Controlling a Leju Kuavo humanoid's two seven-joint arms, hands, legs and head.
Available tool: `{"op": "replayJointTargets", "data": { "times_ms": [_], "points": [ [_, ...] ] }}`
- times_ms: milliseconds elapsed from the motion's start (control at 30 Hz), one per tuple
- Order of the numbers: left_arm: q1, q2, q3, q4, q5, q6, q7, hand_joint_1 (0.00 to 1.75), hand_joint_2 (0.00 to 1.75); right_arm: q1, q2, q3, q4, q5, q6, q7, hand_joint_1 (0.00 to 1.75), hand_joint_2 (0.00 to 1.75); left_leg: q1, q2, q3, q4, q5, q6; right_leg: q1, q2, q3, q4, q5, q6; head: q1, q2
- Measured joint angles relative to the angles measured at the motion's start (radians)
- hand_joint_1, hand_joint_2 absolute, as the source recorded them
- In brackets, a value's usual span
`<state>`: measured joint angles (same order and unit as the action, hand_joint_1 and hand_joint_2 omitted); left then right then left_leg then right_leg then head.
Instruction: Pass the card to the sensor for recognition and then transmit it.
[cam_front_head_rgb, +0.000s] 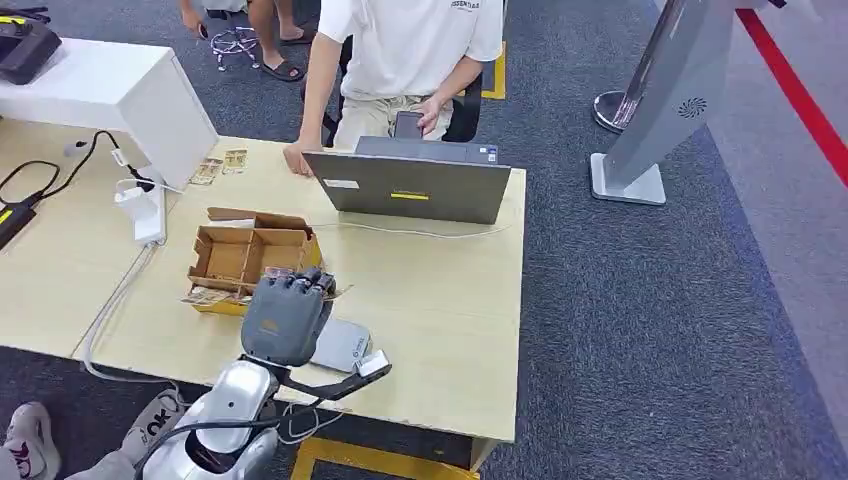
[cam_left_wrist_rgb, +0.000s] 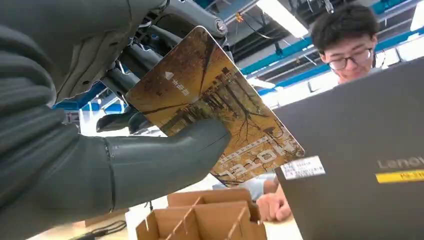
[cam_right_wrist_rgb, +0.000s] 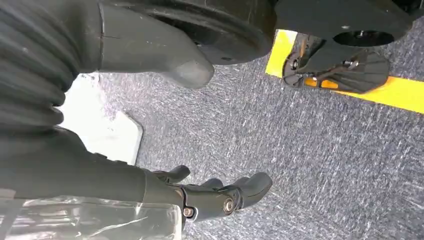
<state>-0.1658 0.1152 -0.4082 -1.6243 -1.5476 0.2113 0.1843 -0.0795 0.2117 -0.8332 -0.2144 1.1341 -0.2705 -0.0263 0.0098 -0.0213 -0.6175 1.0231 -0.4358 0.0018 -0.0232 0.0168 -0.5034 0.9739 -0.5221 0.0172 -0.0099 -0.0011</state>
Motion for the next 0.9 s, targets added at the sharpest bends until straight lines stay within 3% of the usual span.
{"op": "replayJointTargets", "data": {
  "times_ms": [367, 700, 900],
  "points": [
    [0.047, 0.0, -0.006, 0.007, 0.039, -0.135, 0.088, 1.75, 1.75, 0.001, 0.003, -0.019, 0.0, -0.008, -0.002, -0.007, 0.0, 1.75, 0.0, 0.0, 0.0, 0.0, 0.0, 0.0, 0.0, 0.0, 0.0, 0.0, 0.0, 0.0, 0.0, 0.0],
    [0.095, -0.014, -0.005, 0.057, 0.069, -0.193, 0.109, 1.75, 1.75, 0.002, 0.003, -0.02, 0.001, 0.0, -0.002, 0.0, 0.0, 1.75, 0.0, 0.0, 0.0, 0.0, 0.0, 0.0, 0.0, 0.0, 0.0, 0.0, 0.0, 0.0, 0.0, 0.0],
    [0.09, -0.018, 0.005, 0.139, 0.094, -0.221, 0.13, 1.75, 1.75, 0.002, 0.003, -0.02, 0.001, 0.018, -0.002, 0.008, 0.0, 1.75, 0.0, 0.0, 0.0, 0.0, 0.0, 0.0, 0.0, 0.0, 0.0, 0.0, 0.0, 0.0, 0.0, 0.0]
  ]
}}
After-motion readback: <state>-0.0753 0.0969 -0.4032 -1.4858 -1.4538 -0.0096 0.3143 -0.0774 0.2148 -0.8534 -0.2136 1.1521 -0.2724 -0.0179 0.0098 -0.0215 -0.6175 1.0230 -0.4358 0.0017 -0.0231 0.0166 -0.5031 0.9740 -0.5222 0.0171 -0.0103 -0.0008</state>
